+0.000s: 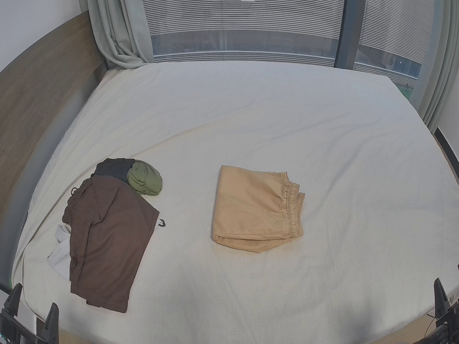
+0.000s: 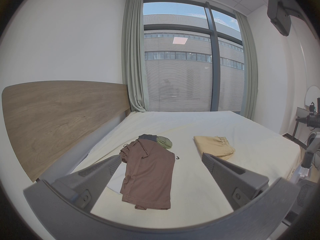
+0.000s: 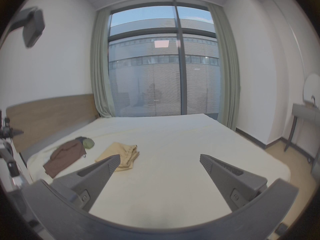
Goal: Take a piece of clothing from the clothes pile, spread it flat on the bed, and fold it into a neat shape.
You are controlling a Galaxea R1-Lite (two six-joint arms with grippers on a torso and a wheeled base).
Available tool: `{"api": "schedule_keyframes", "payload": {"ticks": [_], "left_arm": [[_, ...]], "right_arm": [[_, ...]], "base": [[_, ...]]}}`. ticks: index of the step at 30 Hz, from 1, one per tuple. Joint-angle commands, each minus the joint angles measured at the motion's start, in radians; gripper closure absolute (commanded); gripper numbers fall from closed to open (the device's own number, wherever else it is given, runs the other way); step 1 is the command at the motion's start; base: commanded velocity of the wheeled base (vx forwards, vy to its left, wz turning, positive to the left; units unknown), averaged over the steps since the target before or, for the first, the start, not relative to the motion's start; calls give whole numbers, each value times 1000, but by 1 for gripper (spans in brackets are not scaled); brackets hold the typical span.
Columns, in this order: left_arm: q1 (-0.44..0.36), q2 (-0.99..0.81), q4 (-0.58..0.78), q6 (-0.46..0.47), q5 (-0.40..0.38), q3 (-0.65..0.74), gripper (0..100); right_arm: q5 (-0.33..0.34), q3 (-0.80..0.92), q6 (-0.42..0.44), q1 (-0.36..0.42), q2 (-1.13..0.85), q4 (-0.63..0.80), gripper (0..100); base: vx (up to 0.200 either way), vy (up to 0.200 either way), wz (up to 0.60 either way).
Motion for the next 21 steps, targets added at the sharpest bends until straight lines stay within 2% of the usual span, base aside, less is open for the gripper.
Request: {"api": "schedule_keyframes", "payload": {"ticks": [1, 8, 9, 21], "left_arm": [[2, -15, -2, -1, 0, 16, 0], [0, -15, -2, -1, 0, 16, 0], [0, -15, -2, -1, 0, 16, 0], [0, -15, 0, -1, 0, 16, 0]], "right_arm": [[0, 15, -79, -2, -5, 73, 0], [-32, 7, -20, 0, -2, 76, 0], [-35, 7, -17, 0, -2, 74, 100], [-35, 13, -27, 0, -5, 57, 100]], "base": [[0, 0, 0], [0, 0, 0], [0, 0, 0], [0, 0, 0]]}}
